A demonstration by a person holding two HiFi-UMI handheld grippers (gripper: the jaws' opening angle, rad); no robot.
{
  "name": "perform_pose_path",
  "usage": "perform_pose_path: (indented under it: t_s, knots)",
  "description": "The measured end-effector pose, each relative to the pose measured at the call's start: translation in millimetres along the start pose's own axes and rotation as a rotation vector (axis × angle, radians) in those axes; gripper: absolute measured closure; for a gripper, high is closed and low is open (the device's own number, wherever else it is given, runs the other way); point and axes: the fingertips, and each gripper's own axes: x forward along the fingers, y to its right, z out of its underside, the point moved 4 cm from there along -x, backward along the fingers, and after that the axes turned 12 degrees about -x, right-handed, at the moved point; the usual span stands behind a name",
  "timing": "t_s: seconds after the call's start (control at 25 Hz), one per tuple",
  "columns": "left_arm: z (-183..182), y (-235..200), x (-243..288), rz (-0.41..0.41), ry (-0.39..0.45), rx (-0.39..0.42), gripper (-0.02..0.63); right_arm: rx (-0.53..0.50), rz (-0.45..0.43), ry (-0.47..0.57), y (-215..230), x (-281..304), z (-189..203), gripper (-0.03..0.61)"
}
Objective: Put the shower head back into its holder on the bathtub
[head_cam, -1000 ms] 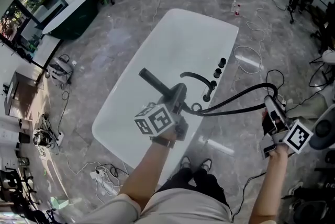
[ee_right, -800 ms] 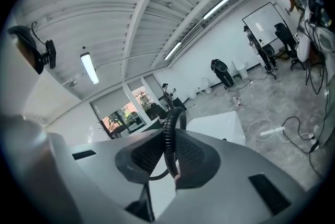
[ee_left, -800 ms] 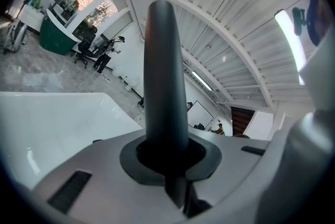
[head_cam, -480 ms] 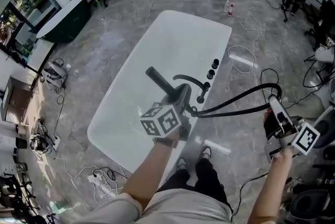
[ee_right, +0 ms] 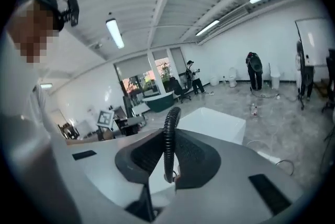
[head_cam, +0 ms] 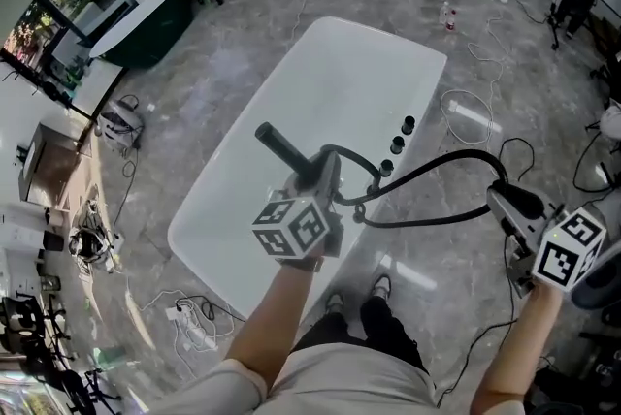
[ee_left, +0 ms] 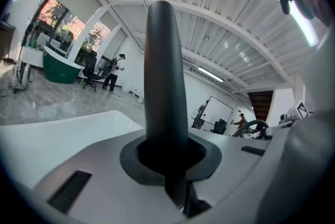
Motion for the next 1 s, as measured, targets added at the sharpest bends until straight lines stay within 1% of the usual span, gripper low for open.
perform_pose_path:
  t_s: [0.12, 0.24, 0.32, 0.4, 0.52, 0.6, 0.64, 0.68, 0.72, 0.84, 0.96, 1.0]
  knots:
    - [-10.0, -6.8, -7.4, -0.051, 0.042, 0.021, 0.574, -0.145, 0.061, -0.082, 7.4, 5.8, -5.4, 0.511]
    - [-13.6, -12.6, -11.1, -0.077, 0.062, 0.021, 0.574, -0.269, 0.124, -0.134, 9.5, 14.3, -13.4, 0.511]
    - [-12.3, -18.3, -12.0, -0.092, 0.062, 0.020, 0.574, -0.325, 0.153, -0.150, 7.3, 25.9, -14.3, 0.511]
    - [-11.2, -23.4, -13.6, -0.104, 0.058, 0.029, 0.574, -0.327, 0.139, -0.130, 2.1, 39.0, -11.6, 0.511]
    - [-12.4, -30.1, -18.7, -0.117, 0.049, 0.081, 0.574, -0.287, 0.109, -0.090, -3.8, 53.8, -2.1, 0.511]
    - [-12.7, -35.5, -21.2, -0.120, 0.041, 0.114, 0.574, -0.252, 0.114, -0.062, -2.8, 58.8, 5.2, 0.511]
    - [-12.2, -38.0, -22.2, -0.121, 0.036, 0.125, 0.574, -0.249, 0.134, -0.060, -1.2, 59.1, 8.0, 0.511]
    - [-11.4, -40.1, -23.0, -0.119, 0.031, 0.131, 0.574, -0.265, 0.165, -0.078, 0.1, 58.0, 10.4, 0.511]
    - [-10.9, -41.6, -23.4, -0.115, 0.028, 0.130, 0.574, -0.303, 0.200, -0.119, 0.4, 56.0, 11.7, 0.511]
    - [-10.2, -40.9, -21.3, -0.090, 0.027, 0.121, 0.574, -0.449, 0.278, -0.256, -4.5, 46.0, 7.8, 0.511]
    - [-8.0, -36.7, -16.9, -0.069, 0.020, 0.120, 0.574, -0.515, 0.325, -0.294, -9.7, 35.9, -1.4, 0.511]
    - [-8.1, -35.7, -15.3, -0.067, 0.019, 0.121, 0.574, -0.524, 0.326, -0.296, -10.9, 37.6, -2.7, 0.511]
